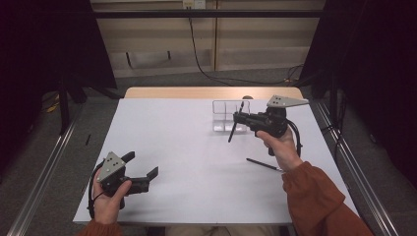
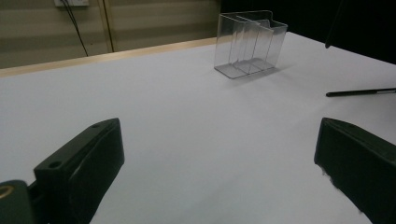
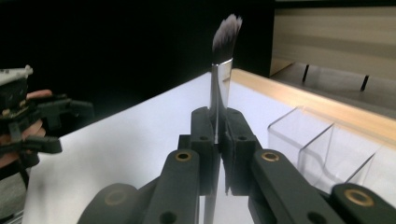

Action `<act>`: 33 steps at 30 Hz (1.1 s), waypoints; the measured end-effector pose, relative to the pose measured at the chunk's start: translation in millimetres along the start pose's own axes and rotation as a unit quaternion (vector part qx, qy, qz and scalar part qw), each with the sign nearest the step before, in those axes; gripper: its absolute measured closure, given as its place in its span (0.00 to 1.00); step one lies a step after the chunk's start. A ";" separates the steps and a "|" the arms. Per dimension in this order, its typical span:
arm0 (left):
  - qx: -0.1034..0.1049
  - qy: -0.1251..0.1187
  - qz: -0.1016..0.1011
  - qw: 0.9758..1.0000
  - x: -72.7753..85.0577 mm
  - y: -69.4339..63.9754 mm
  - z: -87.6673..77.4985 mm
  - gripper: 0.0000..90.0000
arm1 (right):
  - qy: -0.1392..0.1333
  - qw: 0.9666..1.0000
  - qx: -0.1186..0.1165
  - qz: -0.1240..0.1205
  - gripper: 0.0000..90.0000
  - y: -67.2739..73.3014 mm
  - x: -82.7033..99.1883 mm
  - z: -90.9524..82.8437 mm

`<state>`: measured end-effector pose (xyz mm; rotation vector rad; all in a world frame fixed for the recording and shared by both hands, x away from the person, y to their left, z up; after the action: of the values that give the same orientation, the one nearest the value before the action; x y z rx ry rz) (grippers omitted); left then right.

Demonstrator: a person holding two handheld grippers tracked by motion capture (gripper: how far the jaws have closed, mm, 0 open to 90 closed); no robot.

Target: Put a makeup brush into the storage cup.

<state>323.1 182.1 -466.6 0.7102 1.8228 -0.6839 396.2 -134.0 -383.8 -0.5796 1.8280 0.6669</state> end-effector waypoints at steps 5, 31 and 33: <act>-0.002 -0.001 -0.002 1.000 1.8 2.7 -3.9 0.03 | -0.005 1.000 0.009 -0.001 0.93 -8.8 -14.5 2.2; -0.004 -0.010 -0.005 1.000 5.1 -2.0 -9.4 0.04 | -0.006 0.999 0.050 -0.014 0.93 -37.6 -62.9 44.6; -0.003 -0.015 -0.002 1.000 3.6 -2.8 -8.8 0.04 | -0.004 0.998 0.055 -0.019 0.93 -40.9 -66.8 48.4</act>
<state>314.7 187.2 -466.8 0.6903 1.7983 -0.6883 477.7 -125.5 -341.8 -0.5352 1.8288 0.5388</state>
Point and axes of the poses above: each handheld gripper's, and its own axes: z roughly forward along the jaws, x roughly out of its underside, y roughly to its left, the point moved 9 cm from there along z, roughly forward along the jaws, and after that the axes turned 9 degrees about x, right-handed, at the moved point
